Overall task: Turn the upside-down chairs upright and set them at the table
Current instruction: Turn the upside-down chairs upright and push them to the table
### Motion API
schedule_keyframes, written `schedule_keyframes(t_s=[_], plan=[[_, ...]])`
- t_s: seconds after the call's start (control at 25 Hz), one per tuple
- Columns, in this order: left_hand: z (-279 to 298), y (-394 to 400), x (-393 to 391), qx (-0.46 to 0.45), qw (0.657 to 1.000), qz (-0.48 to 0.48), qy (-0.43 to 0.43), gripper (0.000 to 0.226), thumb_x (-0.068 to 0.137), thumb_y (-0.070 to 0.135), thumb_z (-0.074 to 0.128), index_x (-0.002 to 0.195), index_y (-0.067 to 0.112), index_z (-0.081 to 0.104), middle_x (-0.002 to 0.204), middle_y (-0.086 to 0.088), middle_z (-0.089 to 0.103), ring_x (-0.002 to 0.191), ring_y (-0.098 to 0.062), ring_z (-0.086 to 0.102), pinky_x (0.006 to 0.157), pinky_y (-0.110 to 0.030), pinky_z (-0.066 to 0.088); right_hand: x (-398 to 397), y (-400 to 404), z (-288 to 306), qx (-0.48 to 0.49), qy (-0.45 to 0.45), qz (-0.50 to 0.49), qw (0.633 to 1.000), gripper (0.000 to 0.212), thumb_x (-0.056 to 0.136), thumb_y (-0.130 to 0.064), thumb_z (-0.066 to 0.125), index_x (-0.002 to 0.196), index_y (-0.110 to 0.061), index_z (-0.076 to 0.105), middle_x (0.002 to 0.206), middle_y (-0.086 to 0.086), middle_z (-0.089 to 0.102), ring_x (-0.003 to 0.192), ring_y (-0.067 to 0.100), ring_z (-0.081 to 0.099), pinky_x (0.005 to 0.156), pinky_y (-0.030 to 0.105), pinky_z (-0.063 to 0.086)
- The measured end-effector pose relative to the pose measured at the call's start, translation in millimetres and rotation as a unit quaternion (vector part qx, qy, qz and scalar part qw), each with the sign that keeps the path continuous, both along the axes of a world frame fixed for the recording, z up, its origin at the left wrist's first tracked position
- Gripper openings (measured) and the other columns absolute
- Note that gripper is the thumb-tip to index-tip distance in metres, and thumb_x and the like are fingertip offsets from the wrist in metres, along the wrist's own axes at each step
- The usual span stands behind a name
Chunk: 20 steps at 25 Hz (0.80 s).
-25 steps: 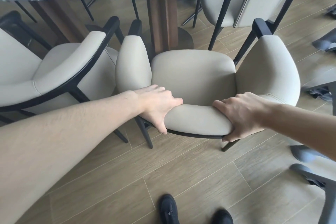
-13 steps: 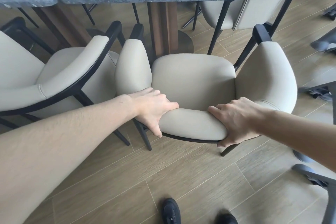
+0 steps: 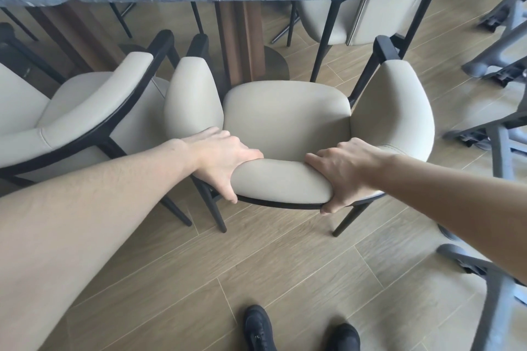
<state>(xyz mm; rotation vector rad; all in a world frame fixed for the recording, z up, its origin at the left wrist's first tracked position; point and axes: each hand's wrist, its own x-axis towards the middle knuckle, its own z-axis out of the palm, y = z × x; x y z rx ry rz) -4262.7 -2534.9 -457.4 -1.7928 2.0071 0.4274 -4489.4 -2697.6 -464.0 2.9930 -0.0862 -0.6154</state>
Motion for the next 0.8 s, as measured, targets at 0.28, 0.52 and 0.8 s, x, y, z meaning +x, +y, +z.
schedule_keyframes(t_s=[0.28,0.52,0.8], plan=[[-8,20,-11,-0.013,0.992,0.105,0.065,0.094,0.056,0.076,0.07,0.136,0.043,0.036,0.123,0.014,0.06,0.112,-0.022,0.057,0.093,-0.041,0.047,-17,19,-10,0.037,-0.043,-0.117,0.991,0.077,0.047,-0.081,0.061,0.1,-0.03,0.039,0.083,-0.013,0.042,0.088,0.023,0.061,0.063,0.033,0.037],[-27,32,-31,-0.133,0.976,0.158,0.065,0.099,0.049,0.09,0.059,0.131,0.037,0.046,0.118,0.011,0.06,0.114,-0.02,0.051,0.099,-0.039,0.037,-34,20,-25,0.016,-0.142,-0.115,0.983,0.091,0.047,-0.085,0.055,0.113,-0.024,0.052,0.1,-0.006,0.062,0.097,0.023,0.061,0.082,0.038,0.048],[-31,29,-27,-0.141,0.974,0.159,0.079,0.095,0.048,0.091,0.059,0.128,0.041,0.045,0.115,0.014,0.057,0.112,-0.019,0.048,0.098,-0.039,0.034,-31,14,-29,0.041,-0.167,-0.096,0.98,0.087,0.049,-0.086,0.054,0.107,-0.021,0.054,0.09,-0.003,0.061,0.089,0.027,0.061,0.075,0.037,0.049]])
